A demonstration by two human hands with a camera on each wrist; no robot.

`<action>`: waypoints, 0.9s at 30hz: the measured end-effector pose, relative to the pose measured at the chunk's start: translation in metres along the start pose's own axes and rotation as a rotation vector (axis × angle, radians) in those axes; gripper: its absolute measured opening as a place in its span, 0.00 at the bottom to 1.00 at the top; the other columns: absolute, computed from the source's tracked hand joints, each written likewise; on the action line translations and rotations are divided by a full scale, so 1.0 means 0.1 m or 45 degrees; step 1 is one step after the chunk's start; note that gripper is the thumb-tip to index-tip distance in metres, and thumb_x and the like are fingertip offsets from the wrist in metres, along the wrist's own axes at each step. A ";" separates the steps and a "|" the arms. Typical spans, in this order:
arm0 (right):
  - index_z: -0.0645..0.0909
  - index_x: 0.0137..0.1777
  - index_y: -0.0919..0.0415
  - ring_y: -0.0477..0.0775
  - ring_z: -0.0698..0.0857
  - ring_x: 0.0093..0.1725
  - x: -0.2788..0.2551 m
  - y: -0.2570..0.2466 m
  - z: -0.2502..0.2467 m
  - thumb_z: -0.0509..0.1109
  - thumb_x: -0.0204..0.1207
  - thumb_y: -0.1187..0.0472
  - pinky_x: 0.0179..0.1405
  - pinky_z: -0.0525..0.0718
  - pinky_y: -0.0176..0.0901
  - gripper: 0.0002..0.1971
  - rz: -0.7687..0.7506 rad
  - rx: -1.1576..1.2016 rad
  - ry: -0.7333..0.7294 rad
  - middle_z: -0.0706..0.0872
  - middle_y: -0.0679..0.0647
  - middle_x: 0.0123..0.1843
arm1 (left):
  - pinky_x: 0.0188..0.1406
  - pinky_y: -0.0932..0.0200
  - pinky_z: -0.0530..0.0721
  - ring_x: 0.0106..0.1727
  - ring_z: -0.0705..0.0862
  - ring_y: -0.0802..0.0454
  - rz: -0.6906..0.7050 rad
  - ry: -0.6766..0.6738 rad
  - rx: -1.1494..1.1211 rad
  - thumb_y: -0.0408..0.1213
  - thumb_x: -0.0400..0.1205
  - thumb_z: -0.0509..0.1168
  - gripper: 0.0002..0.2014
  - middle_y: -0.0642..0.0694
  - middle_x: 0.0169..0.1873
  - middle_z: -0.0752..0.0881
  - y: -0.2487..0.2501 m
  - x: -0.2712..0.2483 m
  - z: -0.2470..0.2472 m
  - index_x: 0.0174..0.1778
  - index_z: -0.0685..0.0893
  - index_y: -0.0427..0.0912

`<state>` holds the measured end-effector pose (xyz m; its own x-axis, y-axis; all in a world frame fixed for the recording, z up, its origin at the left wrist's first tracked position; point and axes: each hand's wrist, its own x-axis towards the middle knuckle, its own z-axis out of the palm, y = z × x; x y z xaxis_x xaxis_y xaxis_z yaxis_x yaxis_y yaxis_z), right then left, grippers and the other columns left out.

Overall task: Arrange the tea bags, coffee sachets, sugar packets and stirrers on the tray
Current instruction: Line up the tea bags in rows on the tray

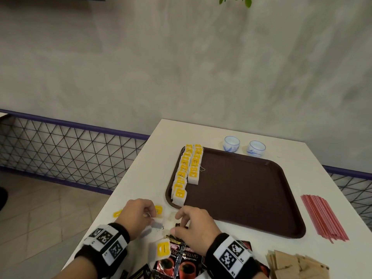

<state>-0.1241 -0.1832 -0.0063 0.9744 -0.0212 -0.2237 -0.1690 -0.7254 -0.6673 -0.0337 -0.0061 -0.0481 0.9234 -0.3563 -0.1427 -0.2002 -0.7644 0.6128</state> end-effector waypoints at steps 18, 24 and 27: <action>0.77 0.31 0.48 0.39 0.77 0.34 0.11 0.08 0.19 0.79 0.68 0.60 0.36 0.76 0.30 0.13 -0.016 0.151 -0.089 0.81 0.43 0.34 | 0.45 0.58 0.84 0.41 0.89 0.56 -0.082 0.205 -0.546 0.42 0.50 0.86 0.19 0.50 0.43 0.89 -0.01 -0.25 -0.38 0.25 0.85 0.36; 0.85 0.39 0.54 0.44 0.82 0.37 0.18 0.18 -0.33 0.78 0.71 0.63 0.41 0.81 0.37 0.05 -0.078 0.523 0.080 0.85 0.50 0.37 | 0.36 0.41 0.89 0.38 0.89 0.37 -0.053 0.098 -0.754 0.46 0.50 0.83 0.19 0.41 0.36 0.91 0.15 -0.26 -0.45 0.26 0.84 0.39; 0.87 0.43 0.54 0.48 0.84 0.40 0.33 0.32 -0.56 0.75 0.74 0.66 0.44 0.86 0.44 0.05 -0.021 0.602 0.226 0.86 0.51 0.39 | 0.33 0.43 0.89 0.30 0.87 0.33 -0.034 0.090 -0.728 0.36 0.60 0.83 0.13 0.37 0.34 0.90 0.21 -0.21 -0.47 0.27 0.84 0.40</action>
<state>-0.0891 -0.2455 0.0053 0.9807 -0.1591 -0.1134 -0.1619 -0.3368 -0.9276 -0.0424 0.0107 0.0043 0.9493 -0.2891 -0.1234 0.0139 -0.3536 0.9353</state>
